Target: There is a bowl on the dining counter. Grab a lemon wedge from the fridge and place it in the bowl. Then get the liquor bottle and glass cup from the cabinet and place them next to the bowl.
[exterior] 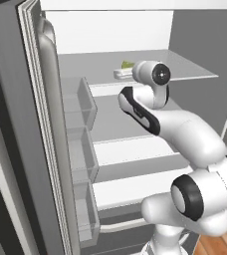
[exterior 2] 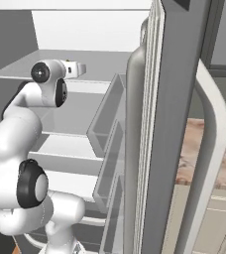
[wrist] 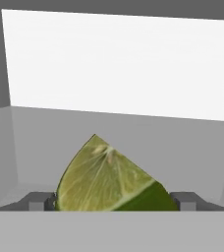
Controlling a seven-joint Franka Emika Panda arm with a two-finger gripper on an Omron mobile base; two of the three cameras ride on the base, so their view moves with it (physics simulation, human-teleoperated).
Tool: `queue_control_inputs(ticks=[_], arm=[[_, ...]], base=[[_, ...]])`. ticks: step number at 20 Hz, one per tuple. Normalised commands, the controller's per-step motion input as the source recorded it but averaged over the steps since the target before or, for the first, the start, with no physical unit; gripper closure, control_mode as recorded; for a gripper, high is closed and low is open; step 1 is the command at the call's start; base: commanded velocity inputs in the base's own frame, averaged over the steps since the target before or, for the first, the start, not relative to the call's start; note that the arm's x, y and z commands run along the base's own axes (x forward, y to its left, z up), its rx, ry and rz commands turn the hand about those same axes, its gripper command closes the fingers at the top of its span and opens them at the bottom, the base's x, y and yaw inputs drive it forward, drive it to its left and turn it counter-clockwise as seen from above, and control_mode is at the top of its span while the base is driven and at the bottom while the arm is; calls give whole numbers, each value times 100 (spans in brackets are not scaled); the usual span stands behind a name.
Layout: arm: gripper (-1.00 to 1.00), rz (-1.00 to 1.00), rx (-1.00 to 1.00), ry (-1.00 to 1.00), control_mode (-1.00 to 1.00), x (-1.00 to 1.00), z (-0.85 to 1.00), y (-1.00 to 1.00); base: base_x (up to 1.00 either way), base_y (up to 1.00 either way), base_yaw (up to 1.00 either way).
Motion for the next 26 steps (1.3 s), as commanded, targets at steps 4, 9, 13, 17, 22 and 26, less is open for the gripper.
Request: queue_control_inputs(ticks=[4,9,13,17,22,26], arm=[[100,0,0,0,-100,6,-3,0],[100,0,0,0,-100,3,-2,0],[100,0,0,0,-100,1,0,0],[100,0,0,0,-100,0,0,0],[100,0,0,-2,-100,-19,0,0],[100,0,0,-6,-100,-53,0,0]], base=[[0,0,0],[0,0,0],[0,0,0],[0,0,0],[0,0,0],[0,0,0]])
